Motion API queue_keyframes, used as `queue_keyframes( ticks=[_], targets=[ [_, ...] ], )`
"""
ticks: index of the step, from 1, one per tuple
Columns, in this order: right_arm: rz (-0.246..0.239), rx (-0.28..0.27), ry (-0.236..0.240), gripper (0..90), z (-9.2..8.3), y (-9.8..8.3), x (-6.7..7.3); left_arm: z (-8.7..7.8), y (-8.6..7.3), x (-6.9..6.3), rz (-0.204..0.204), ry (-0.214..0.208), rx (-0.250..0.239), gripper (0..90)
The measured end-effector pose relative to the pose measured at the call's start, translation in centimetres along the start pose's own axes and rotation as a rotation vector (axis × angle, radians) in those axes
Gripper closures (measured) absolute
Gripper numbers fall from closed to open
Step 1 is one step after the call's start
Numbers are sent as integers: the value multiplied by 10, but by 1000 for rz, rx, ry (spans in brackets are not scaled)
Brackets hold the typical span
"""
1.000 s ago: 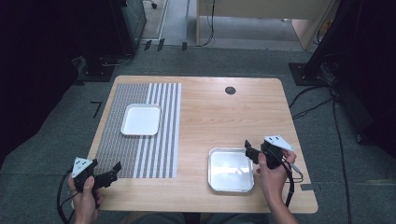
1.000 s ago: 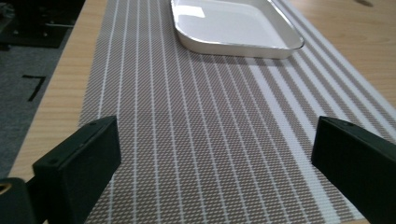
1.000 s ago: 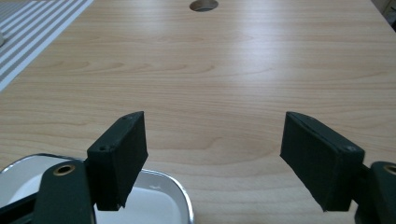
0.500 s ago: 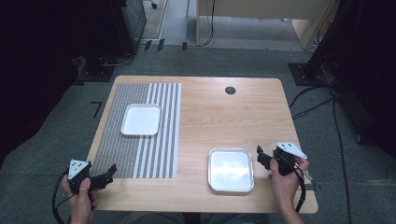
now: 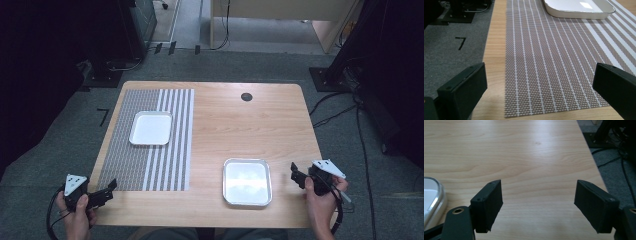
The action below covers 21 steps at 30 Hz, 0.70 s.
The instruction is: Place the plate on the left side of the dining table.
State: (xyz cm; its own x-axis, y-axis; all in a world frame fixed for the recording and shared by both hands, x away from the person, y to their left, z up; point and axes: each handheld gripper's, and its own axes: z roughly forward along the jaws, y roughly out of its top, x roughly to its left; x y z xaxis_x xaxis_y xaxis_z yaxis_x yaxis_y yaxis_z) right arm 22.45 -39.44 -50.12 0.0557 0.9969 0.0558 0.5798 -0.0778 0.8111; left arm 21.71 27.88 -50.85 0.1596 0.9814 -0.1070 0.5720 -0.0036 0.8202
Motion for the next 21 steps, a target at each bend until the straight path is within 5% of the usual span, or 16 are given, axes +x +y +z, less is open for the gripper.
queue_keyframes(
  ticks=[12, 21],
  targets=[
    [-1, 24, -47, 228, -11, -18, -28, 4, 1, 4, -8, -7, 19, 0],
    [-24, 100, -45, 215, -15, -36, -38, 12, 0, -3, 70, -27, 94, 0]
  ],
)
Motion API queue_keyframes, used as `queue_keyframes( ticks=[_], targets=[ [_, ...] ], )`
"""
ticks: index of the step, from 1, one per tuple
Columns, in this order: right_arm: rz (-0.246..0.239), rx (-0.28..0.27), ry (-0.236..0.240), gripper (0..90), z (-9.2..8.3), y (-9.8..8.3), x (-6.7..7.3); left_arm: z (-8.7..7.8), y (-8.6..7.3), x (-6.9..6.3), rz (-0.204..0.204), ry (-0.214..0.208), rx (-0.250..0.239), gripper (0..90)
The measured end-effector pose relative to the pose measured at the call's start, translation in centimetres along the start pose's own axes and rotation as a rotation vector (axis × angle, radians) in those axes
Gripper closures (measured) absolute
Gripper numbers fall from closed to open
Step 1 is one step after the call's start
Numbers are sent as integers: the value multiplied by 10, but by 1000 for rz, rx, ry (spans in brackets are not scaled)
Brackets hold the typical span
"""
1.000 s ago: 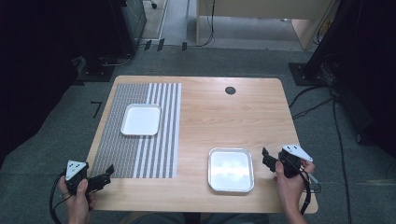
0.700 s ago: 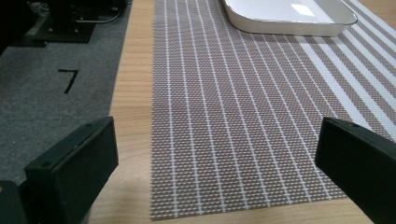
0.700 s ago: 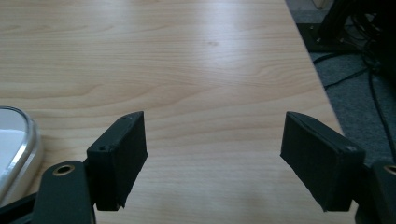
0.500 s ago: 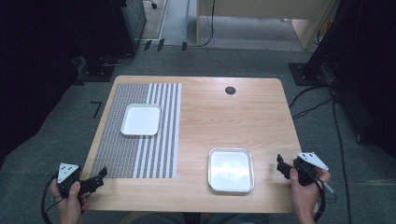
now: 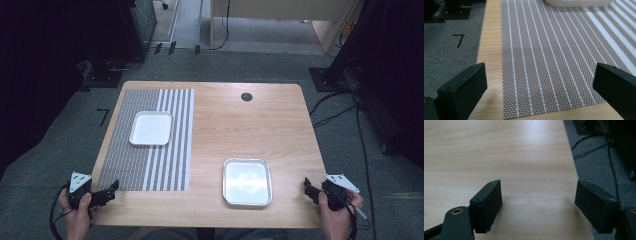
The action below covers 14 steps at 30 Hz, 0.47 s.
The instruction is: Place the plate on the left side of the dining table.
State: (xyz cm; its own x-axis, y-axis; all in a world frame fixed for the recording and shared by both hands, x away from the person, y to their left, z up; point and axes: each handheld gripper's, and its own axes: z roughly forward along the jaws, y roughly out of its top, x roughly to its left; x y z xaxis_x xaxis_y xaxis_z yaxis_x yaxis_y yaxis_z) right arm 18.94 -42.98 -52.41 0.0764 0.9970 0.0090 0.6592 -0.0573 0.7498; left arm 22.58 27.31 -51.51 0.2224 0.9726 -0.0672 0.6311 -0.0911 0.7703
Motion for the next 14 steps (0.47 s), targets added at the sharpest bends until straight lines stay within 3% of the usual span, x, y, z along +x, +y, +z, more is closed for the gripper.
queue_keyframes(
  ticks=[4, 9, 14],
  targets=[
    [0, 14, 31, 211, -1, -1, 0, 5, -1, -3, 31, 3, 63, 0],
    [-8, 13, 39, 206, -1, -2, 0, 6, -1, -4, 46, 11, 76, 0],
    [-18, 20, 50, 182, 0, -1, 0, 5, -1, -1, -3, 1, 65, 0]
  ],
)
